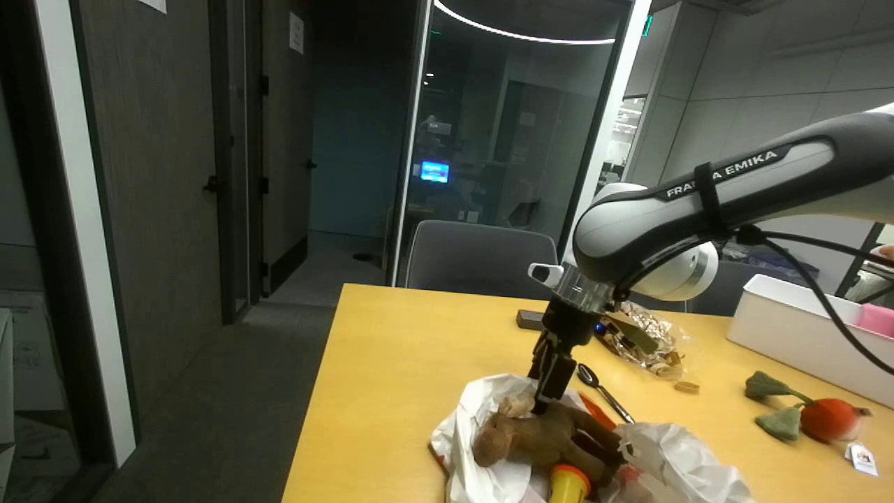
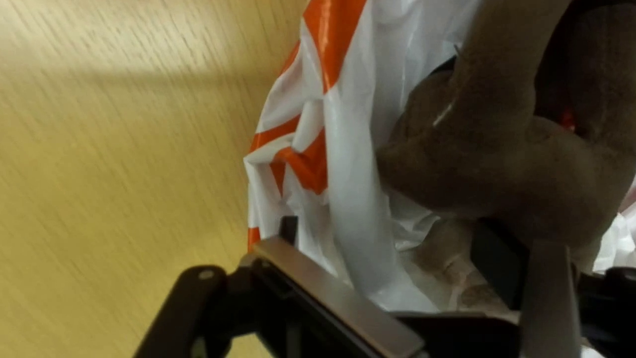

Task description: Pick the yellow container with an orange lid from the table and put it in the plastic, pick the brown toy from the table and put it in the plastic

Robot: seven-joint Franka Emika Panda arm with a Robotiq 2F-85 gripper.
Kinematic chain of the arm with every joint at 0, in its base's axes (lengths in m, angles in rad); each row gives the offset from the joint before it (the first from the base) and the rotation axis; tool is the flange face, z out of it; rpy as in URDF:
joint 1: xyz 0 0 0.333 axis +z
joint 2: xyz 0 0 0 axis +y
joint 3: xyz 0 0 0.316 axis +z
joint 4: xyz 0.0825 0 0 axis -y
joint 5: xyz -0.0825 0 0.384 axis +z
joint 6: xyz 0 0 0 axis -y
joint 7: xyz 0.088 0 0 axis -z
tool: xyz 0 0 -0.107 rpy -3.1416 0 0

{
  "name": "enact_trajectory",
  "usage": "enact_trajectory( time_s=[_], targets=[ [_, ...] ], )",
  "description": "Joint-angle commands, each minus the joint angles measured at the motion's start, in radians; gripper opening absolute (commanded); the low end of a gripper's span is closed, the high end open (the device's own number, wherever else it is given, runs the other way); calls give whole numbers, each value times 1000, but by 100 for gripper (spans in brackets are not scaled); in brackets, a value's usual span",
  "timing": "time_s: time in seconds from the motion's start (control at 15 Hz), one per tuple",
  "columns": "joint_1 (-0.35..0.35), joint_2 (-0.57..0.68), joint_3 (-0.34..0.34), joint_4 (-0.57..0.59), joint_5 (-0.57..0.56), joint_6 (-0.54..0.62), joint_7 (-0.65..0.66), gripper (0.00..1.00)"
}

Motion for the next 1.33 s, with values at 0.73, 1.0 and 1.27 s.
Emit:
enact_trajectory(
  time_s=[0.73,1.0,1.27],
  targets=[
    [-34,-27,-2,-16,127,84,52,3],
    [-43,-75,2,-26,145,92,79,9],
    [-49,-140,-3,-36,178,114,84,8]
  ],
)
